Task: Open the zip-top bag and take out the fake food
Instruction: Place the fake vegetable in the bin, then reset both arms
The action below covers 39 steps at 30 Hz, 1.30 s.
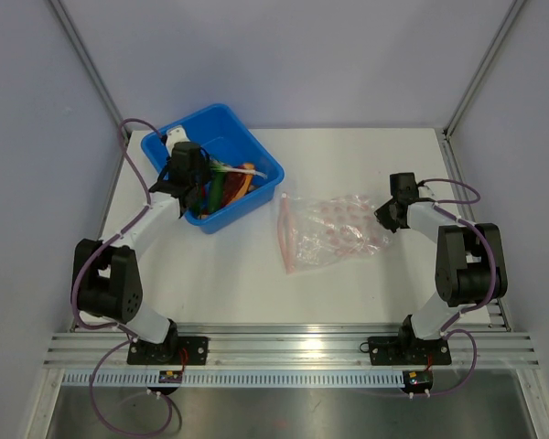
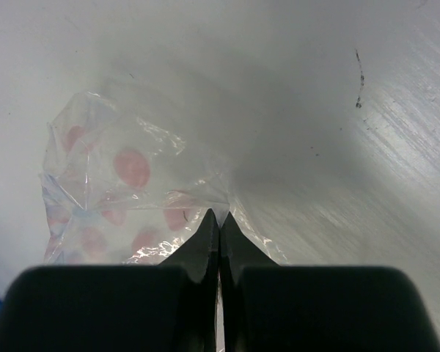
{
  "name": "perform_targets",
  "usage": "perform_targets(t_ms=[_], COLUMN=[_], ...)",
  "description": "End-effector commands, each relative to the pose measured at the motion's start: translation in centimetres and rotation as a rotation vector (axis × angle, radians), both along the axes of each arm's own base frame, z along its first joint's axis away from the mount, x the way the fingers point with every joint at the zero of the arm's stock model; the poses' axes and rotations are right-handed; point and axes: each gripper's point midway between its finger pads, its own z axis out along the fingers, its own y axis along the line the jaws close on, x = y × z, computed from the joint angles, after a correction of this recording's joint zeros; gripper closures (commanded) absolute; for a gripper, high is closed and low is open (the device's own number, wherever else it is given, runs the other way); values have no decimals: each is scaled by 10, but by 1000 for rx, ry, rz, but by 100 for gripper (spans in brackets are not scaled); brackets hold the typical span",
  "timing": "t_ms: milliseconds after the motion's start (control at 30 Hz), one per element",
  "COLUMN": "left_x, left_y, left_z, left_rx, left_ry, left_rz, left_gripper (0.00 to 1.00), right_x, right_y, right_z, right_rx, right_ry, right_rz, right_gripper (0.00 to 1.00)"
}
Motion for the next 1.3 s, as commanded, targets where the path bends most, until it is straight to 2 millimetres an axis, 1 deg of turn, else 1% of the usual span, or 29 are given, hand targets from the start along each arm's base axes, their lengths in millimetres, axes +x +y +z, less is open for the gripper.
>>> perform_targets(t_ms=[0,33,67,167,200,233,267,333,367,433,467,500,567,600,633,700,733,767,833,867,900,967,1000,1067,1100,1133,1167,1200,1267], left_x=[10,10,7,2,-2,-5,-8,-16,-20,-30,-33,-37,-47,-51,-55,-62,-66,-69,-78,-83,-90,-101,-112,-124,-129,-138,-142,-147,-160], left_y=[-13,-14,-17,-20,-19,-20,-22,-21,-21,-20,-21,-21,-24,-24,-26,-29,-31,-32,-36,-36,-37,-42,-41,-43,-43,-42,-40,-40,-41], left_z=[13,15,22,32,44,48,52,69,74,88,90,92,96,97,94,99,96,96,100,95,105,107,113,118,113,121,121,114,116], left_rx=[-102,-106,-116,-135,-142,-147,-160,-168,-175,-180,-187,-190,-206,-211,-218,-240,-249,-258,-274,-280,-289,-308,-317,-338,-341,-350,-353,-354,-365], left_ry=[-70,-74,-88,-106,-134,-144,-152,-175,-183,-208,-210,-211,-207,-200,-192,-210,-199,-199,-206,-196,-231,-247,-284,-314,-308,-336,-338,-322,-350], left_rz=[-57,-62,-80,-99,-99,-103,-114,-119,-125,-132,-140,-145,-160,-166,-176,-194,-206,-213,-242,-248,-266,-301,-314,-335,-339,-345,-343,-339,-362], left_gripper=[50,43,33,21,10,2,1,1,1,1,1,1,1,1,1,1,1,1,1,1,1,1,1,1,1,1,1,1,1], right_x=[8,8,9,9,10,11,13,14,14,15,14,14,15,14,13,11,11,10,5,2,-4,-15,-24,-34,-43,-48,-52,-60,-71], right_y=[-2,-2,-3,-4,-2,-1,2,0,-1,-3,-7,-11,-12,-11,-11,-12,-12,-8,-6,-2,2,9,17,24,25,26,27,26,25], right_z=[13,13,14,15,17,20,24,34,37,52,58,64,79,85,88,98,103,108,126,134,152,167,185,196,210,214,216,225,221], right_rx=[-4,-5,-9,-17,-12,-7,-1,-16,-23,-42,-59,-86,-94,-99,-100,-113,-119,-124,-147,-157,-171,-187,-205,-199,-193,-191,-187,-186,-184], right_ry=[-47,-46,-47,-45,-50,-60,-70,-91,-100,-131,-139,-141,-169,-173,-174,-174,-182,-190,-231,-247,-293,-334,-390,-441,-484,-500,-513,-542,-536], right_rz=[9,9,11,7,18,29,40,52,55,62,57,57,60,76,80,90,99,116,149,167,192,230,261,298,304,314,328,328,331], right_gripper=[100,100,100,99,98,97,91,84,74,62,54,36,23,13,10,5,1,1,1,1,1,0,0,0,1,1,0,0,0])
